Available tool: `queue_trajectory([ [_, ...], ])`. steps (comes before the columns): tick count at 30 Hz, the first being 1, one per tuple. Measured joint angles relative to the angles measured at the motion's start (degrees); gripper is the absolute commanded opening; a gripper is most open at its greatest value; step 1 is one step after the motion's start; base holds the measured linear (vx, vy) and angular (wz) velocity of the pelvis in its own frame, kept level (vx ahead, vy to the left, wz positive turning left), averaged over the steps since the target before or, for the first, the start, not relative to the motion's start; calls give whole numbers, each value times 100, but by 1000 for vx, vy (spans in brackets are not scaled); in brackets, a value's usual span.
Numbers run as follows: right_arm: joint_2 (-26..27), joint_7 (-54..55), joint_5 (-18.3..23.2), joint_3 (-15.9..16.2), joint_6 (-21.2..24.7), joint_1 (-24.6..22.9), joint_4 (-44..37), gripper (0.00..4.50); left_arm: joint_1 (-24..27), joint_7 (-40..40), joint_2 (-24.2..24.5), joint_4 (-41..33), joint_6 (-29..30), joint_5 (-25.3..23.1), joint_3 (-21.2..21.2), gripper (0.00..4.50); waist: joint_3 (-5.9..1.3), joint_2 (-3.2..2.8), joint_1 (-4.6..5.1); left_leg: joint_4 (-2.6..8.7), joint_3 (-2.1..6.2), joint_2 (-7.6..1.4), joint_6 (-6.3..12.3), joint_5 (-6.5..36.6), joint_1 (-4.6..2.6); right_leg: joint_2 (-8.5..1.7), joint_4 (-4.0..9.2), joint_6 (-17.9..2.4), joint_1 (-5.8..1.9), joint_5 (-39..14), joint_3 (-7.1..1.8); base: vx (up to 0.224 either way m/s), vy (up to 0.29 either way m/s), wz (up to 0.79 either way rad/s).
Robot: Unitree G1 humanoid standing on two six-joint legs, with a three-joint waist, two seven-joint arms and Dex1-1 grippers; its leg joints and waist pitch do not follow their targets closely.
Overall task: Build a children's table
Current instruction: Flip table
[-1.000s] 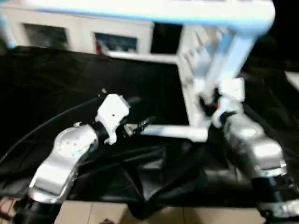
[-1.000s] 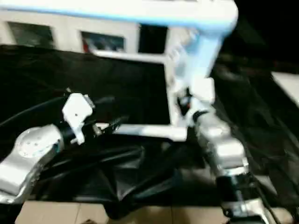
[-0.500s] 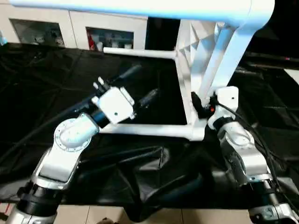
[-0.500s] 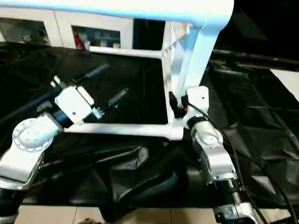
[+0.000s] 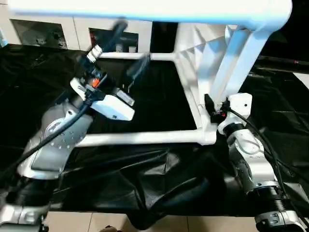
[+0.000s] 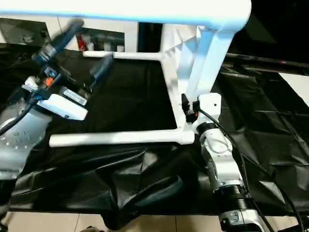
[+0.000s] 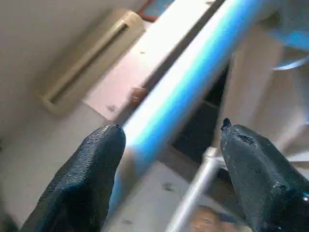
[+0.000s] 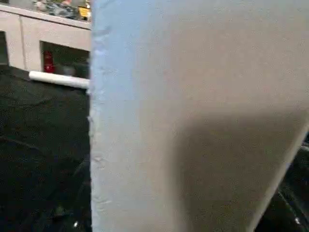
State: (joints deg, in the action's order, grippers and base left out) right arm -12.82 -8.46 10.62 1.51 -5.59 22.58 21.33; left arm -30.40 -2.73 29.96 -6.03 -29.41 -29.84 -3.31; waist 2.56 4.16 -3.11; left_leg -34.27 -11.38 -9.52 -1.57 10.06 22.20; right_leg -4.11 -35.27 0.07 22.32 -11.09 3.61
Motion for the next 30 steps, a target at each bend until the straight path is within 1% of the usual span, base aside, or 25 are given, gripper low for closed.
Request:
queue_trajectory([
  [4, 33, -49, -38, 1, -72, -8, 6, 197, -238, 188, 74, 206, -233, -165, 81, 364, 1, -5, -1, 0, 0, 0, 0, 0, 1, 0, 0, 0, 2, 0, 0, 0, 0, 0],
  [7, 40, -48, -60, 5, -95, -11, 6, 197, -277, 192, 91, 415, -172, -309, 71, 364, 2, -6, -3, 0, -2, 0, 0, 0, 6, 0, -1, -1, 8, 0, -1, 0, 0, 0],
  [14, 91, -18, -125, 0, -97, -5, 10, 197, -497, 351, 207, 729, -93, -551, 14, 364, 7, -18, -44, -1, -2, 0, 0, 0, 7, -1, -13, -7, 15, 4, -1, 0, 0, 0],
  [18, 93, -13, -162, -6, -103, -3, 30, 197, -583, 422, 217, 859, -87, -531, 81, 364, 6, -31, -51, -1, -2, 0, -1, 0, 6, -2, -17, -13, 16, 7, -1, 0, 0, 0],
  [20, 93, -13, -180, -6, -111, -3, 30, 197, -637, 451, 216, 920, -51, -523, 134, 335, 6, -32, -52, -1, -2, 0, -1, 0, 6, -2, -18, -12, 18, 7, 0, 0, 0, 0],
  [23, 92, -14, -206, 0, -138, -2, 28, 197, -699, 467, 214, 980, 11, -504, 173, 325, 6, -36, -57, -1, -3, 1, -1, 0, 7, -3, -17, -12, 18, 7, -2, 0, 0, 0],
  [24, 92, -9, -228, -11, -159, 0, 28, 197, -706, 467, 205, 983, 32, -502, 173, 304, 8, -42, -59, -1, -3, 2, -1, 0, 8, -3, -17, -12, 19, 7, -2, 0, 0, 0],
  [26, 86, -8, -235, -21, -191, 8, 28, 197, -751, 467, 192, 1030, 56, -500, 173, 297, 8, -44, -70, -1, -4, 1, -1, 0, 10, -3, -17, -12, 22, 7, -2, 0, 0, 0],
  [30, 74, -3, -291, -65, -203, 25, 11, 197, -792, 411, 187, 1098, 106, -486, 173, 285, 12, -74, -124, -1, -5, 2, -1, -1, 10, -4, -19, -12, 24, 7, -2, 0, 0, 0],
])
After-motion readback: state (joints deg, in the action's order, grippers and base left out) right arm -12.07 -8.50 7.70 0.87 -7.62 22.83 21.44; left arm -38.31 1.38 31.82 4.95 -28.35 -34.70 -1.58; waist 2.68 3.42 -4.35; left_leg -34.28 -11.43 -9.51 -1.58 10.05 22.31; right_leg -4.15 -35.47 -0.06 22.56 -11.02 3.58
